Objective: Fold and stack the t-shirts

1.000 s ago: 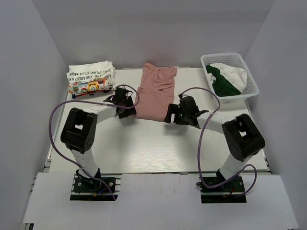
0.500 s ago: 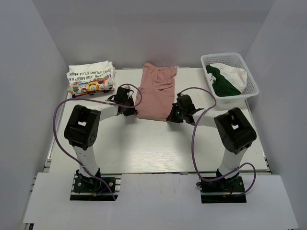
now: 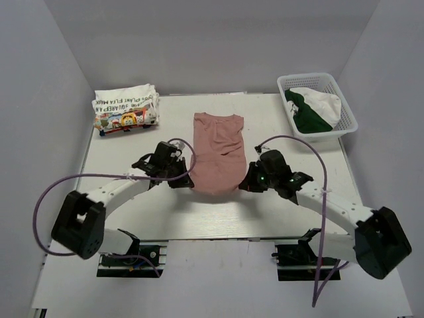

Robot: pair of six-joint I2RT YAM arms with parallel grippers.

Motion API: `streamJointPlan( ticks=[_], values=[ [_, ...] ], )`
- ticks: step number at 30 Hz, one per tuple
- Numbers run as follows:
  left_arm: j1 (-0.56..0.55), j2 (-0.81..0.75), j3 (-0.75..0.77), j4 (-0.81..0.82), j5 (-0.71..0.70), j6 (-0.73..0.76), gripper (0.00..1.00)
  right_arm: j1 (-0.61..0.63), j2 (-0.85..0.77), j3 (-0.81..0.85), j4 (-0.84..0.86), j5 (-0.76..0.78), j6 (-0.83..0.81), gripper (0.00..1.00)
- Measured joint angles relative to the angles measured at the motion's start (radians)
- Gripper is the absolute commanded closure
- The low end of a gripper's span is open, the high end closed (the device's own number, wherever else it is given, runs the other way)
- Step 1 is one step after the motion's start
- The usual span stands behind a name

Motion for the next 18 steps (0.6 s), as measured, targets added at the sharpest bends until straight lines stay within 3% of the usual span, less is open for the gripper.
streamJointPlan(
  ticks=[5,9,18],
  values=[
    [-0.029,-0.2,0.036,-0.115,0.013,-0.018,1.0,0.025,-0.14,0.033,-0.154,0.003,-0.005,1.0],
    [-0.034,-0.242,0.15,-0.15,-0.01,-0.023,1.0,0.025,-0.157,0.121,-0.228,0.032,-0.01,1.0],
    [-0.018,-0.004,0.452,-0.185,-0.154,-0.022,1.0,-0.013,-0.05,0.297,-0.249,0.185,-0.029,1.0]
  ],
)
